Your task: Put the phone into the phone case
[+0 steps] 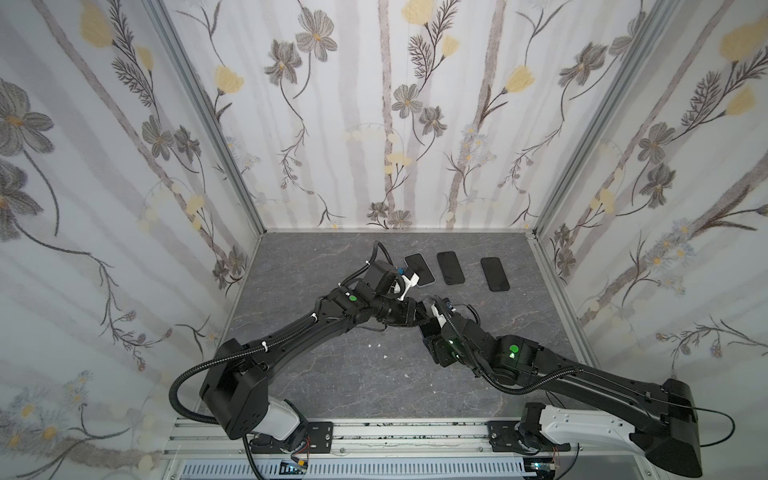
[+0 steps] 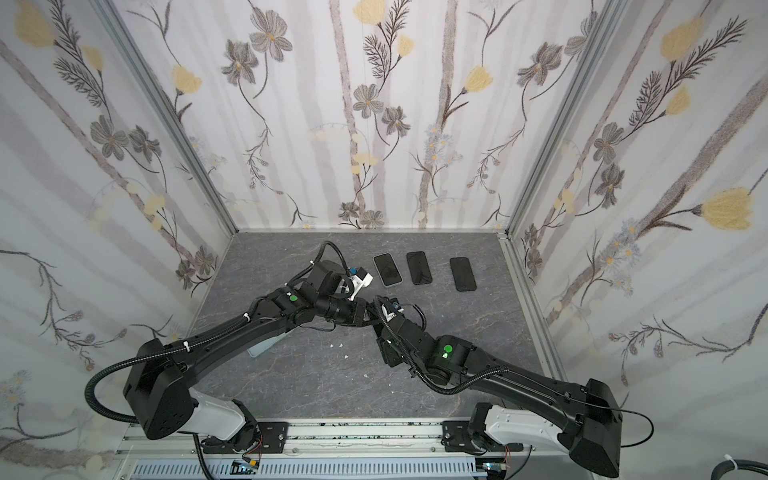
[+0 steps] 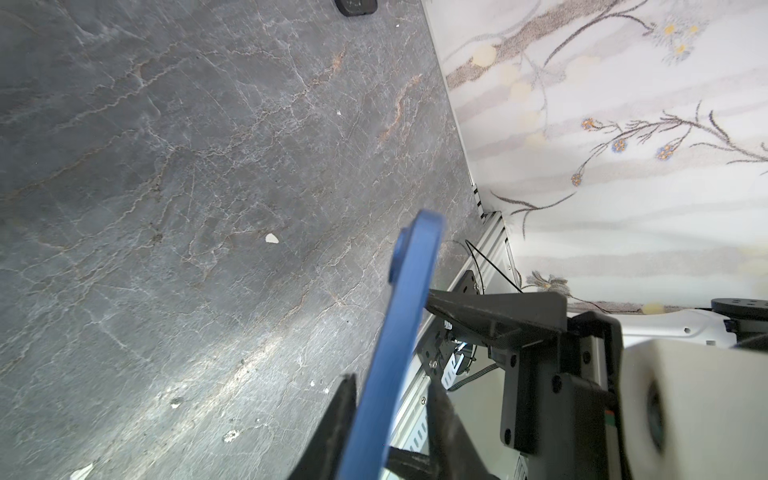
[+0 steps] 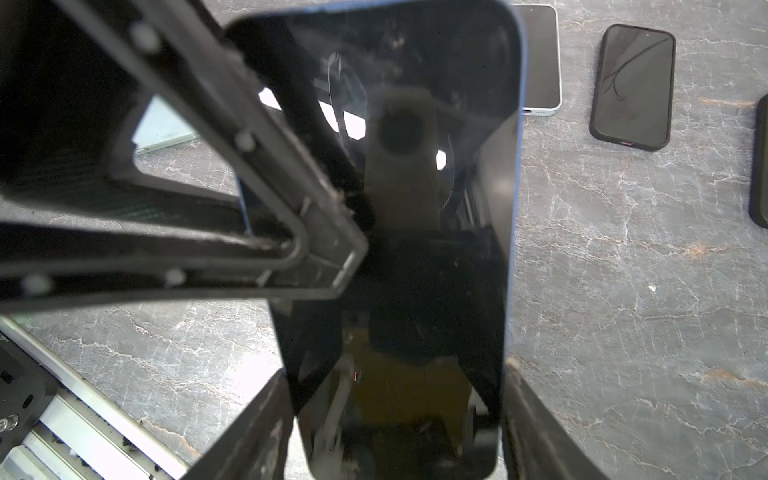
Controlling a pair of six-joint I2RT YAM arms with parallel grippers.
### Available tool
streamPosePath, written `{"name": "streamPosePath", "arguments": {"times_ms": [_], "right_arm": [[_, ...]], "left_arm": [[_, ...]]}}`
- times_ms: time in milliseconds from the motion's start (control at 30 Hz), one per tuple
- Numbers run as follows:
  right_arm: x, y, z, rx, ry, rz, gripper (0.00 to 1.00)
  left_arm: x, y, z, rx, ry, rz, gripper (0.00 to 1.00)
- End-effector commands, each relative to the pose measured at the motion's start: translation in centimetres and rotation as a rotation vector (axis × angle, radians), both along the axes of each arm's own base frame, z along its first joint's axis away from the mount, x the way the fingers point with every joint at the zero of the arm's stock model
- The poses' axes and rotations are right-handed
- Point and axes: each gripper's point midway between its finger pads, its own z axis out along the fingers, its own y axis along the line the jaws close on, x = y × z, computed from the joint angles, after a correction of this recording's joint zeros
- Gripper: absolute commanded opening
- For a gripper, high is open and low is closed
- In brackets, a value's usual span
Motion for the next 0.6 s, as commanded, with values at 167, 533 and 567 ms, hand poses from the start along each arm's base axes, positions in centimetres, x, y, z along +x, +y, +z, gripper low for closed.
{"name": "streamPosePath", "arguments": {"times_ms": [167, 533, 567], "right_arm": [[0.7, 1.8, 3.5, 0.098, -0.079, 0.021, 0.57], [1.1, 1.2, 19.0, 0.503, -0.296, 0.006, 1.00], [1.0, 1.0, 20.5, 0.550, -0.314, 0.008, 1.00]], "left_arm": [[0.8, 0.8, 3.1, -0.095, -0.090, 0.061, 0.00], [3.4, 7.1, 19.7, -0.437, -0.485, 0.367, 0.00], [3.2, 7.9, 21.7, -0.491, -0.533, 0.390, 0.00]]}}
